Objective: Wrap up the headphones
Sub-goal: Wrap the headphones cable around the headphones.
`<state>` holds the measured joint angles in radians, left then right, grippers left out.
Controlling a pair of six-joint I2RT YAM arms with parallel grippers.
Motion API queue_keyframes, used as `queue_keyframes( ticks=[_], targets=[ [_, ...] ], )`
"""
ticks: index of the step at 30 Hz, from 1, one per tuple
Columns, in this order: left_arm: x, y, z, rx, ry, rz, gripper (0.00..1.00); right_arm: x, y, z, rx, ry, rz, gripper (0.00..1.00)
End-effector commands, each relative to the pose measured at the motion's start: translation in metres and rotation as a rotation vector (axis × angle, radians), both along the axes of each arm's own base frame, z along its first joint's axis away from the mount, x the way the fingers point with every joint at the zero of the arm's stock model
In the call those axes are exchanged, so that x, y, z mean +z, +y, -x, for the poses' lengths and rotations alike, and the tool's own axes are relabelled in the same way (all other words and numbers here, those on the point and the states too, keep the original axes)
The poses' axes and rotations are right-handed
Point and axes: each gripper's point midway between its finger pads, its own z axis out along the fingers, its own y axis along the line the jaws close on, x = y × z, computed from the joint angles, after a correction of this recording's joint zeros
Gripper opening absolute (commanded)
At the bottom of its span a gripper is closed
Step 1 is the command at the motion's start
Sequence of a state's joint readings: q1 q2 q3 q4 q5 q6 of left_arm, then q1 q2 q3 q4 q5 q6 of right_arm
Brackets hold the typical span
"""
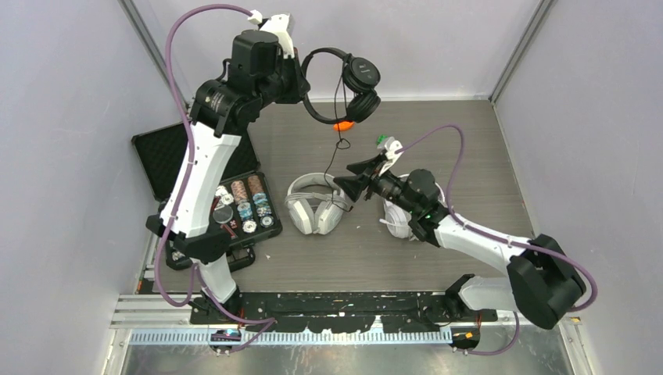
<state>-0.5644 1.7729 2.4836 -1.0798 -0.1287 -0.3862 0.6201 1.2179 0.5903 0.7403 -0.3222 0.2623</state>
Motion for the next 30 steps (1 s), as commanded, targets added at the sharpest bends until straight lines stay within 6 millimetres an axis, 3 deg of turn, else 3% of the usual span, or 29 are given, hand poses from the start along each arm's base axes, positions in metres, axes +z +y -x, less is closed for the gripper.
queue_keyframes(
  ticks=[1, 19, 21, 25, 30],
  targets=[
    [0.035, -0.005, -0.006, -0.002, -0.1, 0.09, 0.0, 0.04, 0.021, -0.001, 0.0, -0.171, -0.073, 0.65],
    [0.033, -0.007, -0.015, 0.012, -0.107, 0.083, 0.0, 0.022, 0.06, -0.018, 0.071, -0.155, -0.081, 0.62],
    [0.032, -0.004, -0.018, 0.021, -0.11, 0.073, 0.0, 0.02, 0.058, -0.018, 0.061, -0.15, -0.093, 0.51],
    [0.036, 0.023, -0.035, 0.073, -0.105, 0.113, 0.0, 0.008, 0.034, -0.024, -0.059, -0.113, -0.084, 0.03],
    [0.059, 0.07, -0.053, 0.144, -0.132, 0.243, 0.0, -0.013, -0.031, -0.046, -0.315, -0.006, -0.04, 0.0]
  ],
)
